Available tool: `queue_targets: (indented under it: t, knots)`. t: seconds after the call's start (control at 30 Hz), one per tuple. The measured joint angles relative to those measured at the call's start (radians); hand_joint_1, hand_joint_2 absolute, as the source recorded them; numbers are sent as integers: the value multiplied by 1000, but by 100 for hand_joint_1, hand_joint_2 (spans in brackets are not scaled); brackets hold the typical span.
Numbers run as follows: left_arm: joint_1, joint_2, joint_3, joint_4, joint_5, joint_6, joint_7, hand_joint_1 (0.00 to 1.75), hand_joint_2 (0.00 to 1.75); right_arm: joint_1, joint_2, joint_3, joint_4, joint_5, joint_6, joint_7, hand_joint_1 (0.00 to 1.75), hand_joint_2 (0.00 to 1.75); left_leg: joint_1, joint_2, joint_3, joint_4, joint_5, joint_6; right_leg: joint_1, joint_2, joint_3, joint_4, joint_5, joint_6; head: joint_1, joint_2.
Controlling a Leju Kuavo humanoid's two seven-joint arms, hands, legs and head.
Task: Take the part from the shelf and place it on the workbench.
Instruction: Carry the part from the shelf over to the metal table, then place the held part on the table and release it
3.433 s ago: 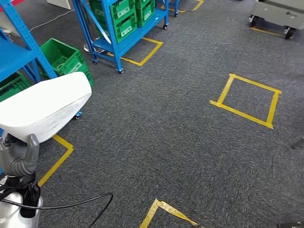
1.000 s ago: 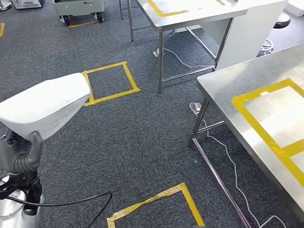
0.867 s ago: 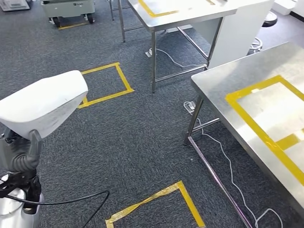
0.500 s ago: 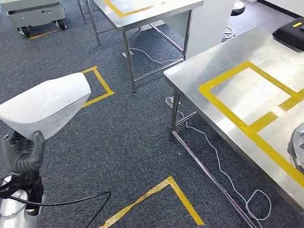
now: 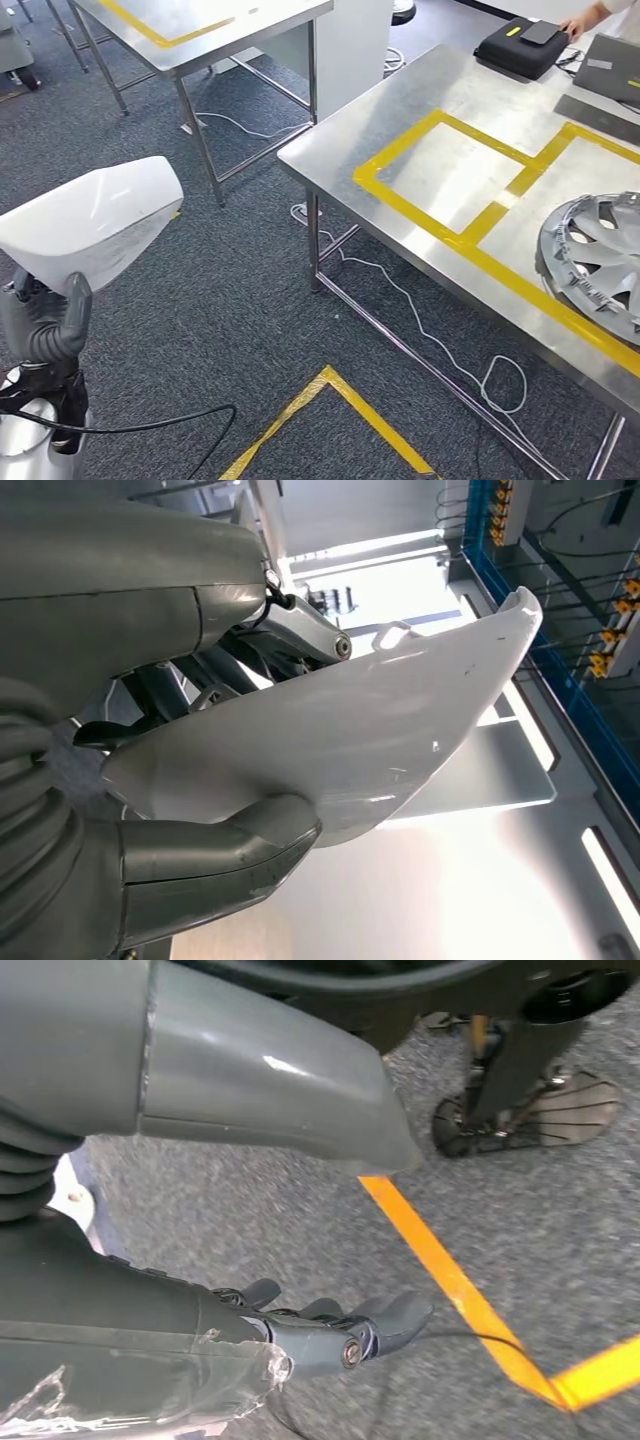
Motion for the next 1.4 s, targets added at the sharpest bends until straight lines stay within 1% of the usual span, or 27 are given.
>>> queue_targets:
  t: [0.07,0.13,0.2,0.23,0.27,0.3,0.37,0.4,0.43,0.5,0.57,0.63,0.7,0.73,0.77,0.8,0.87,0.93,0.97,1.0,1.03,1.1,1.17,1.23,1.27,1.3,1.4]
  knots:
    - [-2,0,-1,0,0,1,2,175,175,5,2,0,0,-1,-2,0,0,0,-1,29,1,-4,4,14,4,-57,-24,39,-26,7,7,0]
    - [1,0,0,0,1,2,4,175,175,2,4,0,0,-2,-4,0,0,0,-8,61,2,-5,4,23,9,-134,-77,155,-94,10,14,0]
    - [3,0,0,0,-1,3,5,175,175,0,5,0,0,-5,-5,1,0,0,-13,96,3,-5,2,27,8,-156,-124,267,-143,13,14,0]
    - [3,0,-1,0,-2,3,7,175,175,0,5,0,0,-7,-5,2,0,0,-14,112,3,-5,1,27,8,-159,-124,278,-142,12,14,0]
    - [3,0,-2,0,-3,3,10,175,175,1,5,0,0,-9,-6,2,0,0,-15,126,4,-5,0,27,9,-161,-105,252,-125,12,14,0]
    - [3,0,-2,0,-4,3,14,175,175,2,6,0,0,-10,-7,3,0,0,-15,139,7,-5,-2,26,10,-172,-66,188,-96,10,14,0]
    - [1,0,-4,0,-11,6,25,175,175,1,6,0,0,-11,-7,5,0,0,-18,161,13,-5,-7,20,15,-211,12,56,-52,2,13,0]
    - [-2,1,-6,0,-18,9,32,175,175,-1,6,0,0,-11,-5,7,0,0,-20,171,16,-5,-9,15,18,-224,37,14,-40,-3,13,0]
    - [-7,2,-9,2,-30,14,40,175,175,-2,5,0,0,-12,-2,10,0,0,-21,180,18,-5,-9,10,21,-225,42,1,-38,-9,11,0]
    - [-29,6,-20,12,-66,29,59,175,175,-2,4,0,0,-12,6,14,0,0,-20,193,20,-8,-9,-1,21,-203,40,-2,-31,-20,10,0]
    - [-60,17,-32,32,-106,47,74,175,175,-2,4,0,1,-12,10,13,0,0,-16,164,10,15,-30,-14,15,-181,40,-9,-24,-30,8,0]
    - [-83,32,-36,55,-127,59,82,175,175,-5,5,0,1,-12,9,12,0,0,-13,110,-33,112,-84,-22,10,-156,40,-12,-19,-36,4,0]
    - [-93,43,-38,75,-132,65,85,175,175,-6,6,0,1,-12,7,12,0,0,-12,87,-96,234,-129,-26,8,-128,40,-12,-17,-38,1,0]
    - [-96,47,-39,83,-136,67,86,175,175,-5,6,0,1,-12,6,12,0,0,-11,83,-114,262,-128,-27,8,-112,40,-12,-17,-38,0,0]
    - [-100,50,-40,90,-147,71,86,175,175,-4,6,0,1,-12,6,12,0,0,-10,80,-115,253,-106,-27,6,-96,40,-12,-16,-37,1,0]
    - [-106,54,-42,96,-164,78,88,175,175,-3,7,0,1,-11,6,12,0,0,-7,73,-98,210,-71,-29,4,-80,40,-12,-14,-34,1,0]
    - [-132,62,-45,113,-215,99,94,175,175,-5,8,1,1,-11,7,12,0,0,3,29,-39,81,-5,-33,2,-51,36,-8,-12,-25,0,0]
    - [-174,70,-55,141,-286,120,103,175,175,-7,9,3,1,-11,15,14,0,0,9,-10,-7,6,13,-28,1,-28,25,-7,-7,-11,-1,0]
    - [-199,73,-65,160,-328,126,108,175,175,-7,9,4,1,-10,23,16,0,0,7,-13,-4,-4,10,-21,-1,-17,17,-10,-3,-3,-1,0]
    - [-227,76,-80,180,-372,129,113,175,175,-5,9,6,1,-11,32,19,0,0,6,-2,-6,-4,13,-12,-4,-7,12,-15,1,4,-1,0]
    - [-259,78,-98,201,-416,128,120,175,175,-2,9,7,1,-12,41,21,0,0,5,10,-7,-6,16,-3,-5,-15,7,-14,1,10,-1,0]
    - [-321,80,-143,246,-488,123,138,175,175,-2,8,10,1,-17,52,25,0,0,5,36,-7,-11,21,12,-1,-71,-19,37,-31,15,8,0]
    - [-364,80,-183,285,-530,117,155,175,175,-6,8,10,1,-25,59,24,0,0,-3,66,-7,-12,21,21,3,-135,-79,164,-99,16,18,0]
    - [-407,69,-222,327,-577,103,175,175,175,-6,5,10,1,-41,64,20,0,0,-10,99,-7,-11,20,25,3,-153,-125,264,-136,16,19,0]
    - [-436,58,-248,354,-610,94,189,175,175,-3,2,10,2,-50,69,18,0,0,-12,112,-7,-11,19,26,3,-157,-122,264,-127,15,19,0]
    - [-471,41,-283,386,-649,88,205,175,175,0,-2,10,2,-58,74,16,0,0,-14,124,-6,-11,18,28,5,-164,-98,224,-103,13,19,0]
    - [-584,-7,-400,487,-756,86,252,175,175,-1,-12,10,3,-60,87,17,0,0,-23,152,-3,-8,13,23,18,-229,14,28,-22,1,21,0]
